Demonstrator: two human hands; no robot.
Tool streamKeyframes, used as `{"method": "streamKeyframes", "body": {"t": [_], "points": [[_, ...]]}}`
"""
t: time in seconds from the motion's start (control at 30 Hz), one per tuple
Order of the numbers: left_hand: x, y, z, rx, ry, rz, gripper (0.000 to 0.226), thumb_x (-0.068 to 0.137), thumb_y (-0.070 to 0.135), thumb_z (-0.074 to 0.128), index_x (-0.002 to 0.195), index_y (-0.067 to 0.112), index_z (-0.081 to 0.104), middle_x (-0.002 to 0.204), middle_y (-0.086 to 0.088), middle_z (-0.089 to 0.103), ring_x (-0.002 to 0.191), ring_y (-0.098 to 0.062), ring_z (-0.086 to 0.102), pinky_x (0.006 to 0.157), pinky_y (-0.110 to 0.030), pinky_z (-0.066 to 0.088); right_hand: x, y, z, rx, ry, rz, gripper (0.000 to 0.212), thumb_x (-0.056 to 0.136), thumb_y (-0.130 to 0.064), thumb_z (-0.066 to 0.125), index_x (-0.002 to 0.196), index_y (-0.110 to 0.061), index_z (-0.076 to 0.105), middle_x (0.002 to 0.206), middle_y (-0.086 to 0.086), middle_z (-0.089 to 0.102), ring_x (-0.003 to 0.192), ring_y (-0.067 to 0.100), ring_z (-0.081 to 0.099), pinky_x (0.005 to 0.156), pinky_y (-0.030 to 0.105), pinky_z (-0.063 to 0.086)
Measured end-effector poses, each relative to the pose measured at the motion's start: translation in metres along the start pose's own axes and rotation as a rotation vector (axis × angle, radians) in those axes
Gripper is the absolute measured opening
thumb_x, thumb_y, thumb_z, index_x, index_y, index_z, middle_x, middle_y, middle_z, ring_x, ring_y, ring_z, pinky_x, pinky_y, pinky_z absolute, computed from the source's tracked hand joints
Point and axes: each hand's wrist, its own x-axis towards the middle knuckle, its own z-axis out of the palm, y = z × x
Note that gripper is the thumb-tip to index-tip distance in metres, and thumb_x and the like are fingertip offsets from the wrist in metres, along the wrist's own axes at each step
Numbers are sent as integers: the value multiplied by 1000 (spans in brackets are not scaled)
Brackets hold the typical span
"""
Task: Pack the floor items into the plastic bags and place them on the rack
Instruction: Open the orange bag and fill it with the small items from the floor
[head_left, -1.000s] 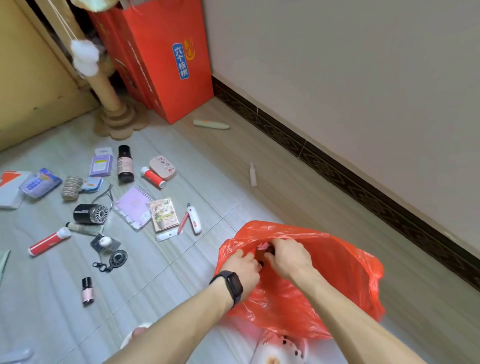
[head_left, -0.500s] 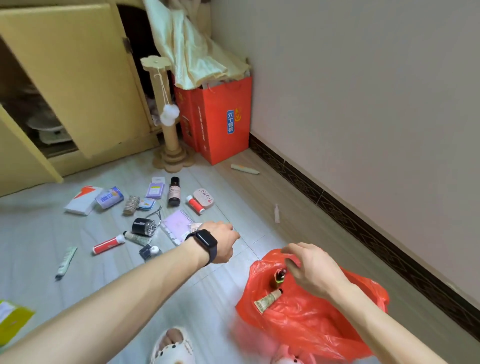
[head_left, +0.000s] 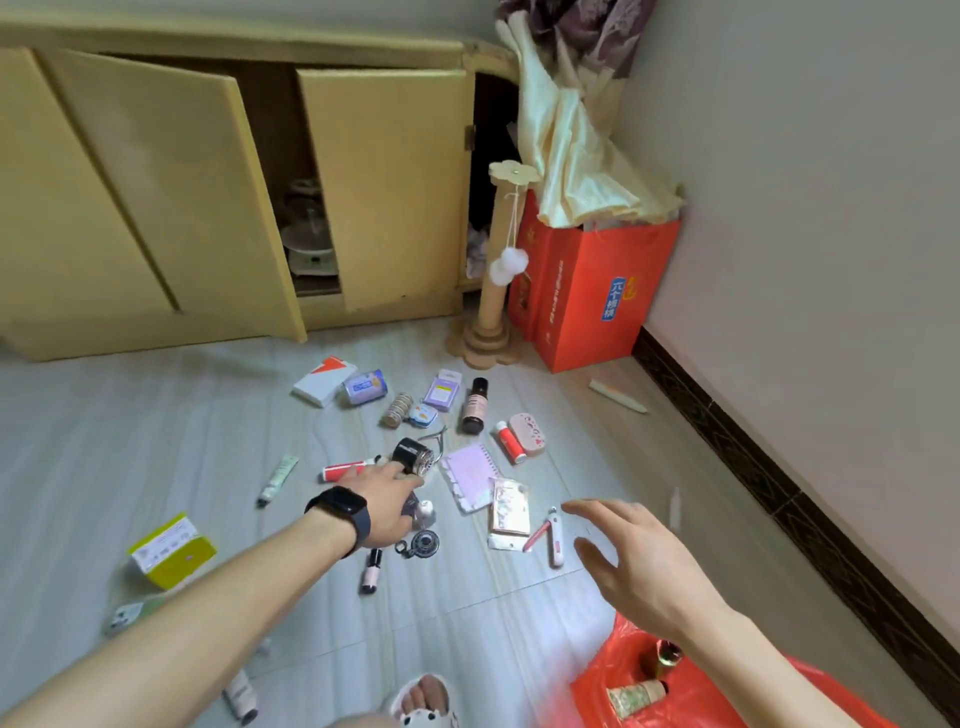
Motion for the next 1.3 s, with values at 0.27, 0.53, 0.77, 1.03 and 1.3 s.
{"method": "streamKeyframes", "body": {"t": [0.27,0.53,0.77,1.03,1.3], "points": [[36,-25,131,-215,-294,-285,66,89,42,45,150,33,22,154,-8,25,137,-32,33,108,-47,31,57,37,106,-89,-397,79,52,98,-44,43,148,-48,28,155,-13,32,141,14,31,104,33,43],[75,-19,222,-541,-147,-546,32,96,36,41,128,36,37,123,-4,44,102,-27,58,82,-37,49,127,106,189,-225,-647,278,59,98,-50,38,152,-43,15,143,5,41,128,31,41,99,40,44],[71,19,250,-553,20,-540,38,98,35,38,135,31,36,126,-1,44,109,-25,55,81,-37,47,163,127,242,-74,-690,371,51,99,-59,24,147,-43,24,145,5,33,121,38,45,96,43,44],[65,7,248,-499,-252,-415,46,99,25,37,142,28,21,132,-7,40,105,-30,56,82,-36,44,130,85,253,111,-529,657,23,92,-12,40,116,-12,42,114,18,39,86,41,55,67,40,45],[60,30,179,-516,-325,-194,46,95,34,49,136,16,39,129,-8,57,113,-26,57,87,-32,44,47,36,159,1023,-173,835,24,83,-21,70,103,-13,60,78,0,65,58,12,55,54,28,42]]}}
